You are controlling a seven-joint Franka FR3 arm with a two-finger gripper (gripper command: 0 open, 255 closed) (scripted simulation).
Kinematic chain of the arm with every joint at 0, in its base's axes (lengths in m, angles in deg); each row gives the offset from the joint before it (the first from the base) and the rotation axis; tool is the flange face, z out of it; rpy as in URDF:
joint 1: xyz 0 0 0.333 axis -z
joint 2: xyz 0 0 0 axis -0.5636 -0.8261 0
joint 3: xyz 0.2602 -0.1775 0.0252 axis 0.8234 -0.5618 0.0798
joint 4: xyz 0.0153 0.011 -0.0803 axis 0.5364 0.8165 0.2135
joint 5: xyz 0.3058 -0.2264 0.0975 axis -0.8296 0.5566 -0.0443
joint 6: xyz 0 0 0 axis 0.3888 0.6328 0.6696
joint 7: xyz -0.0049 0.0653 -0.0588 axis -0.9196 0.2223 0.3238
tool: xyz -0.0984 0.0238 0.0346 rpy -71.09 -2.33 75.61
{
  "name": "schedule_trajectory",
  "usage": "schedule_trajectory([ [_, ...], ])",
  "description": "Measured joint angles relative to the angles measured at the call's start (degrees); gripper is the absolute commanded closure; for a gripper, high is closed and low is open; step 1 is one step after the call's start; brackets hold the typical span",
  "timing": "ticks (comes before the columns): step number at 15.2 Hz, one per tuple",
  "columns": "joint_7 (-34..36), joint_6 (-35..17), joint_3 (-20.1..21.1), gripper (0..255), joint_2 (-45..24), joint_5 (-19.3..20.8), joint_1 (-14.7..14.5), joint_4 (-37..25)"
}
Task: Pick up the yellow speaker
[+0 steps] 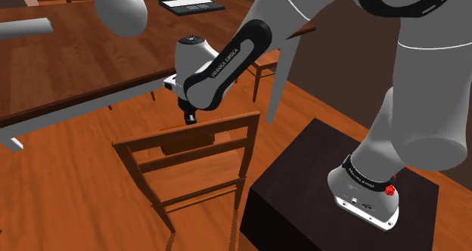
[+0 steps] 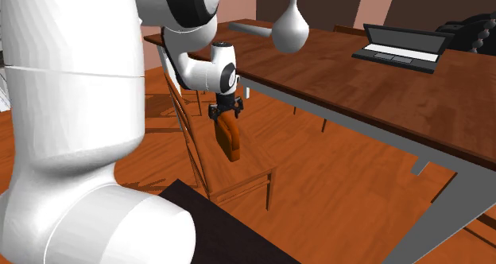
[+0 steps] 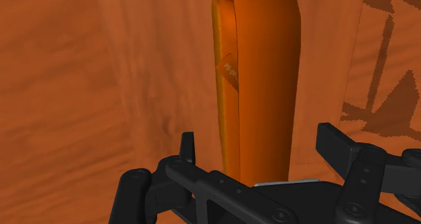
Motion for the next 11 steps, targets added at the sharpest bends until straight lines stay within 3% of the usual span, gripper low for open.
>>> schedule_trajectory([
  [8, -1.03, -4.31, -0.08, 0, -5.25, 0.4, -0.05, -1.83],
  [9, -0.9, -4.75, -0.19, 255, -5.42, 0.37, -0.11, -1.89],
  [11, -0.79, -5.04, -0.32, 255, -5.72, 0.4, -0.15, -1.99],
])
